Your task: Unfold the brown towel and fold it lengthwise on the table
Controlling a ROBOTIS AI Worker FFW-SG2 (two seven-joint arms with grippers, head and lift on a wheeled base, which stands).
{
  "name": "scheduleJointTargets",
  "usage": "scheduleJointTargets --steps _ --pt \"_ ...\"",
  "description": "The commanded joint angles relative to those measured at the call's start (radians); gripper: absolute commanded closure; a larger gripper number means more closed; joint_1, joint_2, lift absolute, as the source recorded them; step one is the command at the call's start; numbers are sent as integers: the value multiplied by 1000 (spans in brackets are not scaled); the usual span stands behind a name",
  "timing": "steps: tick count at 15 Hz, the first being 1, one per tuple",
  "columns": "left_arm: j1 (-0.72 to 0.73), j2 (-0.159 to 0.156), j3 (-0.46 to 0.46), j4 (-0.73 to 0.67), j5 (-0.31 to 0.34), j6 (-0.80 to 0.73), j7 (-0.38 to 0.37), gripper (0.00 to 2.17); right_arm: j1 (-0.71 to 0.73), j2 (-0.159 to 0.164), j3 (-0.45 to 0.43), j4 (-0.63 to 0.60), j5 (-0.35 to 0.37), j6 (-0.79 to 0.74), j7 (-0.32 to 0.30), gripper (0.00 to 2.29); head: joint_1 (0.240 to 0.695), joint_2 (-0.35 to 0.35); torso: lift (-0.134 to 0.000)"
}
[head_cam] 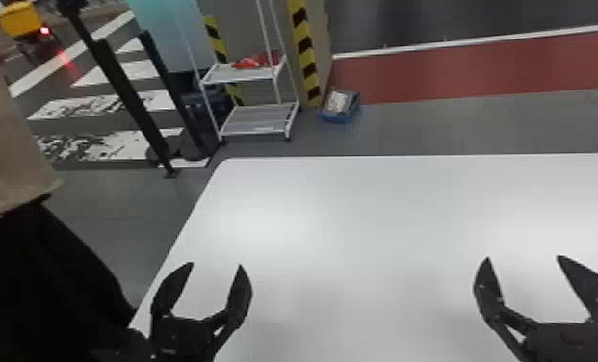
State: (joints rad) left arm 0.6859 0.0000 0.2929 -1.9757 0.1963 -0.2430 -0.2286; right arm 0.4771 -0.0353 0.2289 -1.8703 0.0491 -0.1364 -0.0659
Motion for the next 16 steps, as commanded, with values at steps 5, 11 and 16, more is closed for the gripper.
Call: scheduleJointTargets --steps 5,11,16 --pt "1 -3 -1 0 0 0 -2 73 3 0 -3 -1 0 -2 0 124 695 319 -110" --pt "4 -3 0 -5 0 -9 0 73 6 2 -5 -7 0 -2 0 127 695 317 -110" --pt "9 -3 0 -11 0 -9 3 76 6 2 -3 -9 0 -2 0 127 695 318 -110"
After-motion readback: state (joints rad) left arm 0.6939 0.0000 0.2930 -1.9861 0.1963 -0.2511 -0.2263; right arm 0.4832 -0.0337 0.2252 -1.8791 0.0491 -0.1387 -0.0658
